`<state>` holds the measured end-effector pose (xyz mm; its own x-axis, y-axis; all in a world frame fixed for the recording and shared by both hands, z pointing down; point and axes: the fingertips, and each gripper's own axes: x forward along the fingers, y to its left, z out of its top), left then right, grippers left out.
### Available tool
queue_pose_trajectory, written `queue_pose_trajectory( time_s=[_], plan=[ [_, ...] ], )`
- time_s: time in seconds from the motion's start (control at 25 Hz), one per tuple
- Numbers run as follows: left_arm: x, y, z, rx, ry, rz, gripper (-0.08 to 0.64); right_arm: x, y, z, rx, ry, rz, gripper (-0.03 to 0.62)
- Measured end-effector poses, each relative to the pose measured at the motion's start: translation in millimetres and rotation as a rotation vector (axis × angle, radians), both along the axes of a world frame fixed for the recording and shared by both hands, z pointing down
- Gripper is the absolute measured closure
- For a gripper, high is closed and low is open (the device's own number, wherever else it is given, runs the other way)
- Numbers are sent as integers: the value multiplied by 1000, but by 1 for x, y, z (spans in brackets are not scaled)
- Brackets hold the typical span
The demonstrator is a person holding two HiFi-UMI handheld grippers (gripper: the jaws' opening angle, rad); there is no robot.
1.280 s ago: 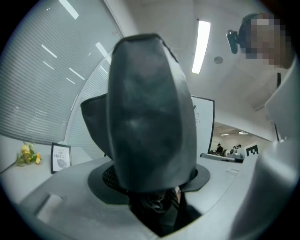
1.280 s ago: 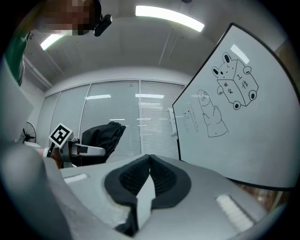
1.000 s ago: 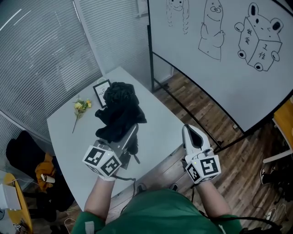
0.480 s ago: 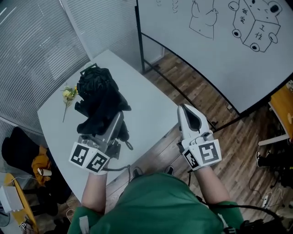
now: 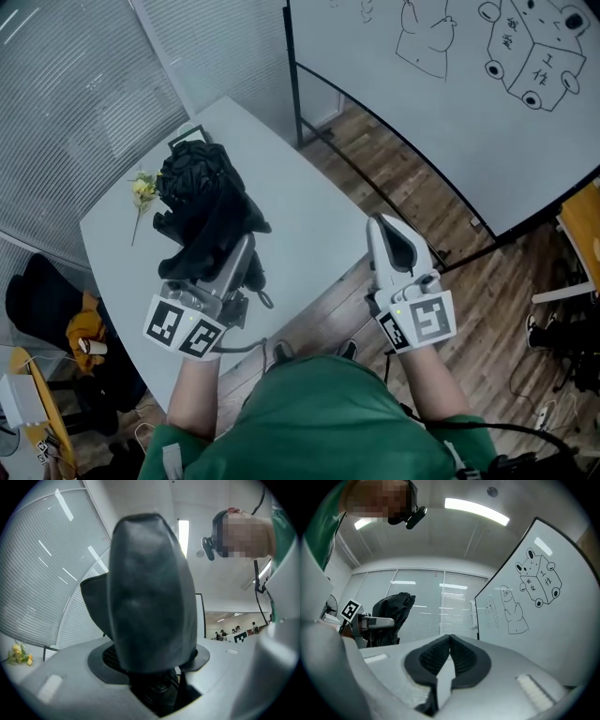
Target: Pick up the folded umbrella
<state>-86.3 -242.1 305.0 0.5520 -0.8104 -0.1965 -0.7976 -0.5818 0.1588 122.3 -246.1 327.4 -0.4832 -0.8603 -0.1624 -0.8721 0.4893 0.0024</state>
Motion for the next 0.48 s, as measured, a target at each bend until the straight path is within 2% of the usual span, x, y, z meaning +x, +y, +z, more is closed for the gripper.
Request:
queue_pose_trajectory(
  time_s=[0.24,0.48],
  plan=[
    [-1,1,-1,20,-24,-12,282,1,-1,-2,22,21,8,589],
    [-23,25,3,44,-49,-17,281,-25,24,-7,67,64,9,589]
  ],
)
